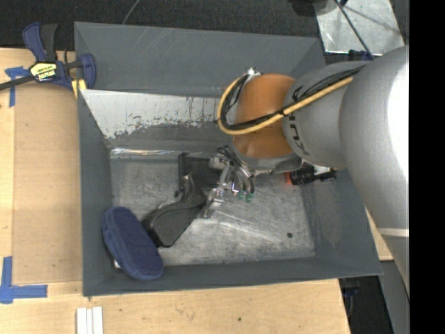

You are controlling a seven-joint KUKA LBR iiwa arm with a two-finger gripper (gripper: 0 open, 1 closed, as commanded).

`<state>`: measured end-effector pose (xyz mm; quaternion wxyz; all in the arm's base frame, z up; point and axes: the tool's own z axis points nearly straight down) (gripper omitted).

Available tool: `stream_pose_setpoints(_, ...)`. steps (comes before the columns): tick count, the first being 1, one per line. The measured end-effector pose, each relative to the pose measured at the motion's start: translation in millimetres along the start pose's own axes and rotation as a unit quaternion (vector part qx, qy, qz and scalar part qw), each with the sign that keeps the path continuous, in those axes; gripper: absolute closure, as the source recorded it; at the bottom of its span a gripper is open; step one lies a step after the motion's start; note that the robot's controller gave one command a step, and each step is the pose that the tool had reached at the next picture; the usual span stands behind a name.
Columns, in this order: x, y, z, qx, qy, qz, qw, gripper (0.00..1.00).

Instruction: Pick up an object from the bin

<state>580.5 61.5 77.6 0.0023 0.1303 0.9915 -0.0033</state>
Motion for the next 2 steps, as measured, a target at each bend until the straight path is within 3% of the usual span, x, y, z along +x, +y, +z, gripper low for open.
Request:
stream_pose_setpoints(1, -3.9, 5, -1, -0.007, -0.0133, 0.001, 0.9999, 1.0)
stream_pose_setpoints(2, -13.0, 20, -141, -0.005, -0.003, -0.002, 1.0, 1.0)
